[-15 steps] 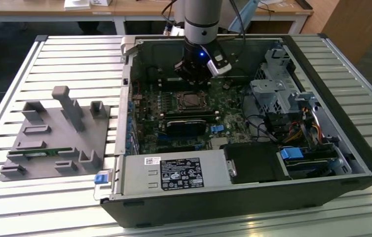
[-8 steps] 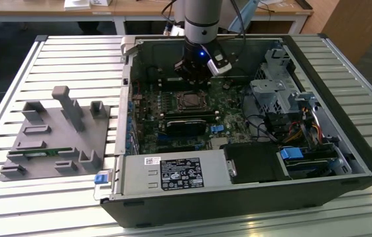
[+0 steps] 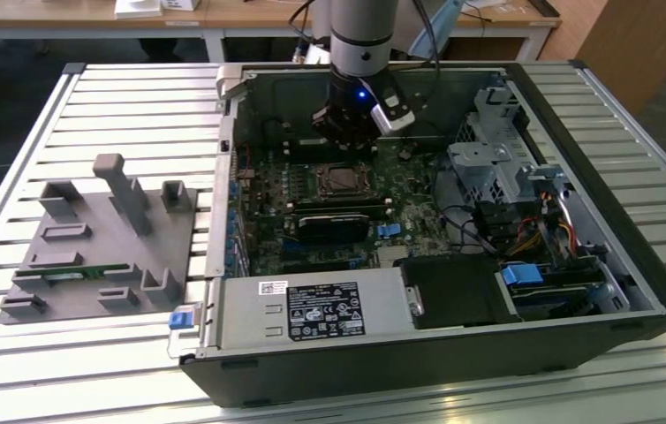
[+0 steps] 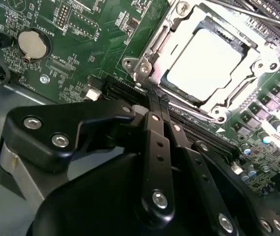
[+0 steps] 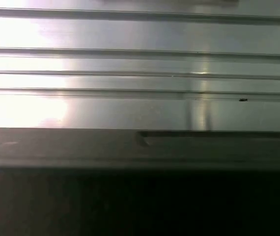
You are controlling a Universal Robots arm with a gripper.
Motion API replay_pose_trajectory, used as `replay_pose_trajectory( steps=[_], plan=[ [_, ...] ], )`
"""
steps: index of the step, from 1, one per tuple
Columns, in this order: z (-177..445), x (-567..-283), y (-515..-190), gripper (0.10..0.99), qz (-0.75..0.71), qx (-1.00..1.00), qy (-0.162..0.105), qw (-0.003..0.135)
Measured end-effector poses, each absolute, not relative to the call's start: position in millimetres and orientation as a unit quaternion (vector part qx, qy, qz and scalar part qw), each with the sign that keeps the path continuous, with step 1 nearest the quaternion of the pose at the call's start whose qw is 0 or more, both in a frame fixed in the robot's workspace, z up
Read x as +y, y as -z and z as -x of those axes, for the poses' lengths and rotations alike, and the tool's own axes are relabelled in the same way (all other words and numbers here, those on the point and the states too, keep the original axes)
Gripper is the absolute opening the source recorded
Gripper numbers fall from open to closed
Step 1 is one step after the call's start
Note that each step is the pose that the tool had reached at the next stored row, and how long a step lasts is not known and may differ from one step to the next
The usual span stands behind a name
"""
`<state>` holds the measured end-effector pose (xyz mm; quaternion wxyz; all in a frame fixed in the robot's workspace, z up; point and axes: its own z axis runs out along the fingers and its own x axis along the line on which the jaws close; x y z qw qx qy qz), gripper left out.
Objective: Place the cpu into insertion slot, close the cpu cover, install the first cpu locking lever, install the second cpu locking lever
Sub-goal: 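Install the first cpu locking lever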
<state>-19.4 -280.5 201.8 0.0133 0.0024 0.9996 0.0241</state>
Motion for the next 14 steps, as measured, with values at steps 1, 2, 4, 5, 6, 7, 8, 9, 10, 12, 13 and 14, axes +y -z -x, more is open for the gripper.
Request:
replay_pose_trajectory(
  steps=[1, 2, 4, 5, 6, 7, 8, 9, 10, 12, 13, 14],
  plan=[
    [19.4, -280.4, -201.8, 0.118, -0.002, 1.0, -0.023, 0.013],
    [19.4, -280.4, -201.8, 0.118, -0.002, 1.0, -0.021, 0.013],
    [19.4, -280.5, -201.4, 0.118, -0.002, 1.0, -0.017, 0.013],
    [19.4, -280.5, -201.3, 0.118, -0.002, 1.0, -0.015, 0.013],
    [19.4, -280.5, -201.1, 0.118, -0.002, 1.0, -0.013, 0.013],
    [19.4, -280.4, -200.9, 0.118, -0.002, 1.0, -0.011, 0.013],
    [19.4, -280.4, -200.7, 0.118, -0.002, 1.0, -0.01, 0.013],
    [19.4, -280.4, -200.4, 0.118, -0.002, 1.0, -0.009, 0.013],
    [19.4, -280.4, -200.1, 0.118, -0.002, 1.0, -0.007, 0.013],
    [19.5, -280.5, -199.6, 0.118, -0.002, 1.0, -0.005, 0.013],
    [19.5, -280.4, -199.3, 0.118, -0.002, 1.0, -0.003, 0.013],
    [19.4, -280.3, -199.2, 0.118, -0.002, 1.0, -0.003, 0.013]
  ],
)
